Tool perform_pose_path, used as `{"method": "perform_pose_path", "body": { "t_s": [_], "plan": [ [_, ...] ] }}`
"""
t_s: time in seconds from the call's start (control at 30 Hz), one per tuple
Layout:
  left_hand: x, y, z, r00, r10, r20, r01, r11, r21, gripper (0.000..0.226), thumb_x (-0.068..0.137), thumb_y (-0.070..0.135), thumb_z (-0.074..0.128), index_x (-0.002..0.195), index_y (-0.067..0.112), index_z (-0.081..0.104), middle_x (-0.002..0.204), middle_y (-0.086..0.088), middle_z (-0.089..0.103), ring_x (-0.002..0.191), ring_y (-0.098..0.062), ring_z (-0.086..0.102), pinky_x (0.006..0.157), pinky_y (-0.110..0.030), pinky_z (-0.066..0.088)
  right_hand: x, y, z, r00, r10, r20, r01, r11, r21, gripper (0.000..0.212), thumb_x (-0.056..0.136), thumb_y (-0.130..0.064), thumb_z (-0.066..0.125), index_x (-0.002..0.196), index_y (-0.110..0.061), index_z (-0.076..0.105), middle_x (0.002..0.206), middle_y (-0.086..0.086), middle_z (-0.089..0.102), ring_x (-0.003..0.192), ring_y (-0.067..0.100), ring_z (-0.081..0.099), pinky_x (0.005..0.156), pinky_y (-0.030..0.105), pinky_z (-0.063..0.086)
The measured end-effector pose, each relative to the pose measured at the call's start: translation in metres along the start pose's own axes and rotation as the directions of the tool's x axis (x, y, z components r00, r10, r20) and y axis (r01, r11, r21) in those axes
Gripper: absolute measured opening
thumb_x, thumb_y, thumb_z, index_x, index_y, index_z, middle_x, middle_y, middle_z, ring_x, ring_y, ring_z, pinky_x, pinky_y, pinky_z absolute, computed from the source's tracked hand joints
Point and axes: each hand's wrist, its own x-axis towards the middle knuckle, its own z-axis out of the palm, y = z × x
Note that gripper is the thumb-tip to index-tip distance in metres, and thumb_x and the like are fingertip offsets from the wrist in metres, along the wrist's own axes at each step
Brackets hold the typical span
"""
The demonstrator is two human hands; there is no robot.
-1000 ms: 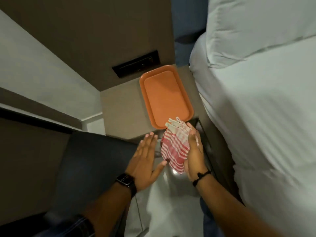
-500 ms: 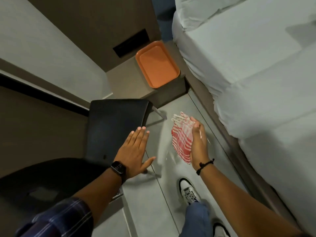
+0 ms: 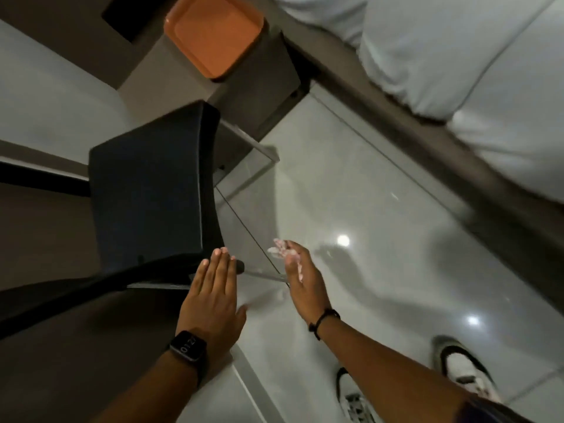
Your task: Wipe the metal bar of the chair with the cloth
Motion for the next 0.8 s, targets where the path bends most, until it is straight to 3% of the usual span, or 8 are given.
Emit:
{"method": "perform_pose_path", "body": {
  "t_s": [0.07, 0.17, 0.23, 0.3, 0.47, 0.57, 0.67, 0.8],
  "plan": [
    [0.008, -0.004, 0.025, 0.997, 0.042, -0.065, -0.036, 0.996, 0.081, 0.096, 0.098, 0.063, 0.033, 0.161, -0.001, -0.004, 0.169, -0.023, -0.016, 0.158, -0.036, -0.017, 0.126, -0.049, -0.021, 0.018, 0.055, 0.041, 0.998, -0.045, 0.050, 0.046, 0.999, -0.018, 0.041, 0.114, -0.050, 0.052, 0.154, -0.042, 0.053, 0.157, -0.016, 0.065, 0.149, 0.013, 0.060, 0.127, 0.049, 0.049],
    [0.019, -0.005, 0.044, 0.990, 0.108, -0.090, -0.089, 0.976, 0.197, 0.094, 0.096, 0.063, 0.032, 0.160, -0.002, 0.008, 0.171, -0.027, 0.004, 0.161, -0.038, -0.004, 0.130, -0.051, -0.009, 0.033, 0.107, 0.101, 0.993, -0.100, 0.069, 0.098, 0.995, 0.026, 0.042, 0.114, -0.032, 0.057, 0.155, -0.029, 0.053, 0.158, 0.002, 0.064, 0.146, 0.025, 0.061, 0.121, 0.055, 0.054],
    [0.023, -0.004, 0.043, 0.987, 0.117, -0.113, -0.086, 0.964, 0.251, 0.093, 0.097, 0.063, 0.024, 0.160, -0.002, 0.004, 0.171, -0.027, 0.005, 0.161, -0.038, -0.004, 0.129, -0.052, -0.009, 0.032, 0.112, 0.122, 0.991, -0.124, 0.044, 0.120, 0.989, 0.089, 0.047, 0.112, -0.046, 0.054, 0.156, -0.028, 0.051, 0.157, 0.008, 0.061, 0.144, 0.029, 0.061, 0.116, 0.057, 0.057],
    [0.029, -0.003, 0.051, 0.986, 0.137, -0.094, -0.101, 0.944, 0.313, 0.092, 0.097, 0.062, 0.020, 0.160, -0.002, -0.003, 0.172, -0.027, 0.001, 0.161, -0.039, -0.006, 0.129, -0.053, -0.010, 0.031, 0.118, 0.135, 0.987, -0.156, -0.037, 0.159, 0.979, 0.125, 0.062, 0.110, -0.067, 0.037, 0.157, -0.028, 0.048, 0.162, 0.006, 0.056, 0.149, 0.028, 0.056, 0.120, 0.057, 0.053],
    [0.034, -0.006, 0.057, 0.979, 0.175, -0.107, -0.119, 0.910, 0.397, 0.092, 0.097, 0.058, 0.011, 0.157, -0.005, -0.017, 0.170, -0.029, -0.011, 0.158, -0.041, -0.018, 0.124, -0.053, -0.024, 0.039, 0.113, 0.157, 0.976, -0.179, -0.126, 0.182, 0.983, 0.014, 0.064, 0.114, -0.061, 0.016, 0.153, -0.027, 0.053, 0.165, 0.005, 0.056, 0.163, 0.027, 0.043, 0.132, 0.062, 0.035],
    [0.037, -0.006, 0.057, 0.971, 0.221, -0.095, -0.161, 0.891, 0.424, 0.091, 0.098, 0.057, 0.007, 0.155, -0.008, -0.018, 0.170, -0.032, -0.011, 0.158, -0.044, -0.017, 0.122, -0.055, -0.026, 0.047, 0.114, 0.163, 0.959, -0.203, -0.196, 0.198, 0.979, -0.041, 0.061, 0.117, -0.055, 0.016, 0.151, -0.025, 0.057, 0.156, 0.003, 0.065, 0.156, 0.026, 0.052, 0.131, 0.059, 0.039],
    [0.038, -0.008, 0.056, 0.967, 0.240, -0.083, -0.184, 0.886, 0.427, 0.090, 0.100, 0.057, 0.009, 0.155, -0.009, -0.018, 0.170, -0.032, -0.008, 0.159, -0.044, -0.013, 0.125, -0.055, -0.019, 0.056, 0.128, 0.166, 0.932, -0.232, -0.277, 0.231, 0.972, -0.038, 0.042, 0.120, -0.035, 0.028, 0.137, -0.022, 0.064, 0.134, 0.005, 0.075, 0.132, 0.026, 0.068, 0.117, 0.057, 0.053],
    [0.040, -0.011, 0.058, 0.965, 0.249, -0.086, -0.186, 0.876, 0.445, 0.091, 0.100, 0.057, 0.017, 0.159, -0.008, -0.007, 0.171, -0.030, 0.004, 0.161, -0.042, 0.000, 0.128, -0.055, -0.008, 0.067, 0.154, 0.161, 0.920, -0.066, -0.386, 0.084, 0.996, 0.029, 0.043, 0.117, -0.028, 0.031, 0.120, -0.022, 0.073, 0.112, 0.002, 0.077, 0.105, 0.016, 0.069, 0.103, 0.028, 0.055]
  ]
}}
